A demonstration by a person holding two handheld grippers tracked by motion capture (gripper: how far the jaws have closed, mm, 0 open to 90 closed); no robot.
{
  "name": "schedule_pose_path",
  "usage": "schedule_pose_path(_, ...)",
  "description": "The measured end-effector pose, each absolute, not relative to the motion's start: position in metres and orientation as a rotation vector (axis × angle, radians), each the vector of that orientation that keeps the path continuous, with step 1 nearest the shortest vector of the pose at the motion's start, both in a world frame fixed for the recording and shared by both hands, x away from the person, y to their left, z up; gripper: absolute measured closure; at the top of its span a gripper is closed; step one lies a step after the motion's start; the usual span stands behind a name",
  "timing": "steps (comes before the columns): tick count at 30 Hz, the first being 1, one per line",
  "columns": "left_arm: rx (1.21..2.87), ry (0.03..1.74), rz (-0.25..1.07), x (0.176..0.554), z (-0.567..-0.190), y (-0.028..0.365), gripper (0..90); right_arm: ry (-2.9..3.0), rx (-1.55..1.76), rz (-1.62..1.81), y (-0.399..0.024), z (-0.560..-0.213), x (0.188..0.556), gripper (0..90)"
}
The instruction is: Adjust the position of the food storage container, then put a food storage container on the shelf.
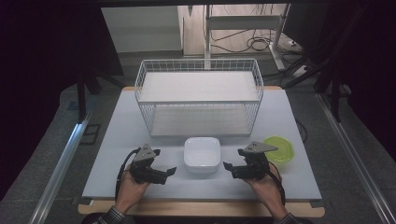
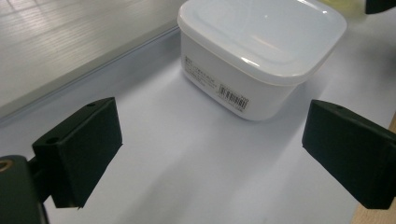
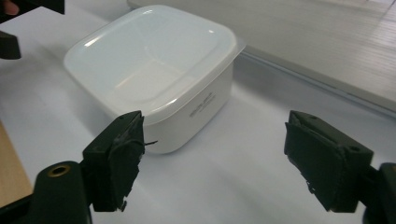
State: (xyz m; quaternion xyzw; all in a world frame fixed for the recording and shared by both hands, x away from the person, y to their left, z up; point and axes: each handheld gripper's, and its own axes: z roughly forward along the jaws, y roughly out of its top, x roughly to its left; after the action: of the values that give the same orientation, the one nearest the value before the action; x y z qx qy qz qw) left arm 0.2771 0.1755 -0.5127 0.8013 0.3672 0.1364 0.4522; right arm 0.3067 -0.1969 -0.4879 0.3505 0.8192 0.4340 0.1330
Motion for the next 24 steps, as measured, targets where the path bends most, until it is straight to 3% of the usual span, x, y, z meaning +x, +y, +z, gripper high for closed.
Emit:
schedule_pose_path(7,1.931,0.915,0.358,0.28,-0.515,0.18,3.9,2.395,1.015,1.263,-0.196,-0.492,0.307,12.5)
schedule_pose_path(24,1.932,0.88,0.363,0.28,-0.507,0.17,3.4,2.392,0.95,1.264,-0.186,-0.49,0.31,8.8)
